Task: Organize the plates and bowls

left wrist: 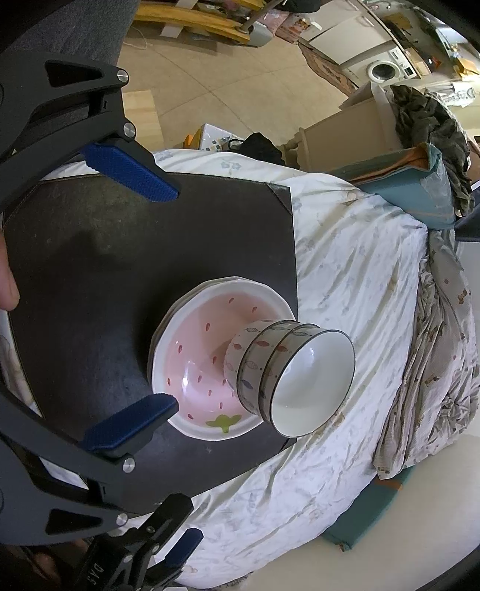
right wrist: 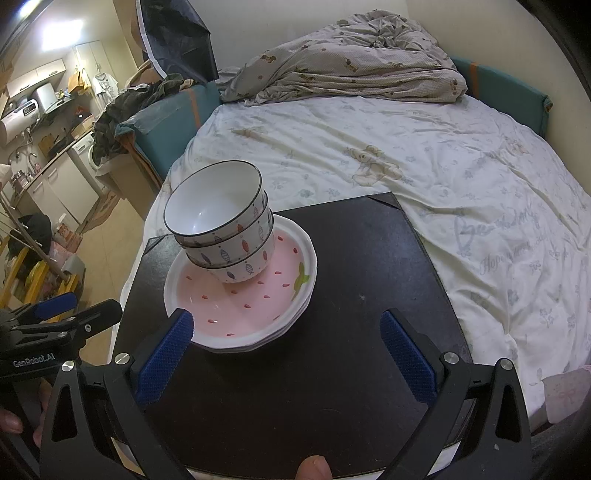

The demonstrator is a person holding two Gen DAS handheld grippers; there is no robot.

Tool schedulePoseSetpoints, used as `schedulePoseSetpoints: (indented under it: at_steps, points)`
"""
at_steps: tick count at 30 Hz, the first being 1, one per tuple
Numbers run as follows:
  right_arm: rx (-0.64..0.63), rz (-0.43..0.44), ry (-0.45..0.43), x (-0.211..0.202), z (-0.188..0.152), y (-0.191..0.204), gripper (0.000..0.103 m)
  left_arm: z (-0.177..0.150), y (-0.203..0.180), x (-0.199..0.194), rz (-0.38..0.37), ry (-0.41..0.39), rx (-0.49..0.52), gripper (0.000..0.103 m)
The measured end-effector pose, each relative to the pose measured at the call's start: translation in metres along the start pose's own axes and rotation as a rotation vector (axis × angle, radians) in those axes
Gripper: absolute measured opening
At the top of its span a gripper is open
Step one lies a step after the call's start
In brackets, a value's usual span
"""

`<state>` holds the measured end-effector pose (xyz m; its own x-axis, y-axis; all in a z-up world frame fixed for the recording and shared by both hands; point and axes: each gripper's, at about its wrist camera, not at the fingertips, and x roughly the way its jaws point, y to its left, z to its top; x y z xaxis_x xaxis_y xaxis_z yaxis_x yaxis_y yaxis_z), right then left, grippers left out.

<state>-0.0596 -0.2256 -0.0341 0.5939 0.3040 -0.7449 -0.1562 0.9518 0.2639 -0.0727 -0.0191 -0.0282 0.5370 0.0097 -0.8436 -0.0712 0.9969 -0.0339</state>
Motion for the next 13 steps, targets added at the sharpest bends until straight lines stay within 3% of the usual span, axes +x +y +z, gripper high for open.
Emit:
schedulePoseSetpoints:
  at_steps: [13]
  points:
    - [-0.003,-0.001,0.003,0.0019,-0.0015,-0.0001,0.103,0.0013,-0.0003,0.0018,0.004,0.004,0.001,0.102]
